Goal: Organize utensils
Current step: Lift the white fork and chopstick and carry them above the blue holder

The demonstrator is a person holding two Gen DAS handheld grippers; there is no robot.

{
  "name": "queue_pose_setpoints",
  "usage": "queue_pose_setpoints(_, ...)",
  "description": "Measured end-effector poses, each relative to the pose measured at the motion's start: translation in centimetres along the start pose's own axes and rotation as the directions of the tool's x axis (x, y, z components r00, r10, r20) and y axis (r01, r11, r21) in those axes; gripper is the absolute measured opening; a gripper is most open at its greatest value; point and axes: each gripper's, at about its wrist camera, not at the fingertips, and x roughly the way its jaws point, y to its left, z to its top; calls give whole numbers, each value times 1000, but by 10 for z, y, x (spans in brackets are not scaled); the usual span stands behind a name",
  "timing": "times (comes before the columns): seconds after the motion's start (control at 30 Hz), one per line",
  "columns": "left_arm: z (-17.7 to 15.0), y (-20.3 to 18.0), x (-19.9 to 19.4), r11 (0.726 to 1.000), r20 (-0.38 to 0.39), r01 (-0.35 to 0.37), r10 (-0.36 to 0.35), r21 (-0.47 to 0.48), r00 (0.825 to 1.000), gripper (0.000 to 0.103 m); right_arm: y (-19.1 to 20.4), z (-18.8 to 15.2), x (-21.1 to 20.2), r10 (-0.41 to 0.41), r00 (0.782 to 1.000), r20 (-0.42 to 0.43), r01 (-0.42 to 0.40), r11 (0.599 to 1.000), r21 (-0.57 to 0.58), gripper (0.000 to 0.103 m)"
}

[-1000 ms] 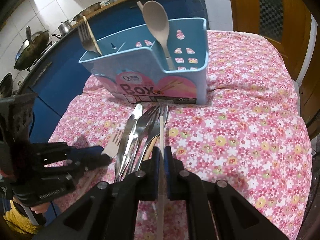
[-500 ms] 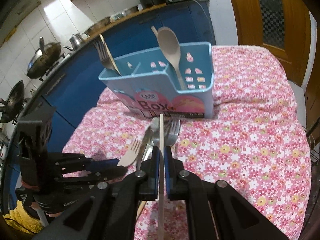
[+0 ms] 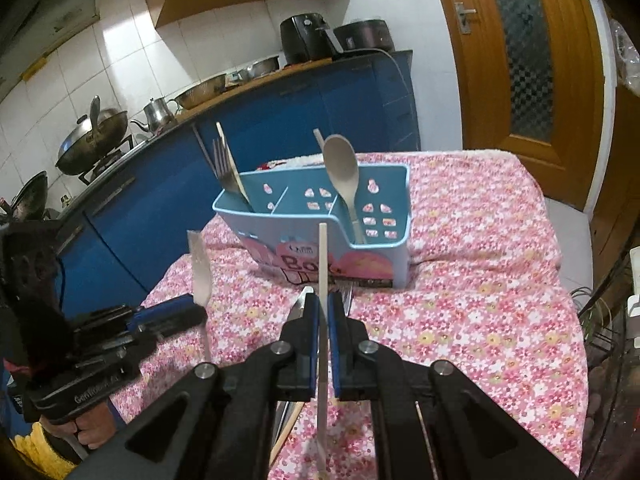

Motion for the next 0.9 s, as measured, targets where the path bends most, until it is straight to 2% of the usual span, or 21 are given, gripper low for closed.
queue_pose_setpoints(0.1, 7, 3, -6, 1000, 39, -17, 17, 1, 999, 0, 1, 3, -4, -13, 1000, 25, 13, 1000, -6, 6)
queue_pose_setpoints(0.17, 10, 3, -5, 1000, 31, -17, 17, -4, 999, 0, 1, 4, -7, -12, 999, 37, 13, 1000, -9, 6)
queue_pose_setpoints(0.33, 11, 3, 5, 999, -41, -42, 43, 27, 998, 0, 1, 5, -7, -8, 999, 42, 9, 1000, -11, 6)
queue_pose_setpoints(0.43, 9, 2, 14, 999, -105, -31, 34, 33, 994, 0, 1, 4, -6, -8, 999, 36, 8, 1000, -6, 6)
queue_pose_setpoints(0.63, 1, -1, 41, 999, -240, -19, 30, 47, 970, 5, 0, 4, -6, -5, 999, 39, 5, 1000, -4, 6)
queue_pose_setpoints(0.83, 0, 3, 70, 999, -352, -34, 43, 31, 935, 5, 2, 4, -9, 10, 999, 50, -10, 1000, -5, 6)
queue_pose_setpoints(0.9, 1, 6, 82, 999, -393, -35, 39, 16, 919, 5, 1, 4, -10, 13, 998, 54, -13, 1000, -7, 6)
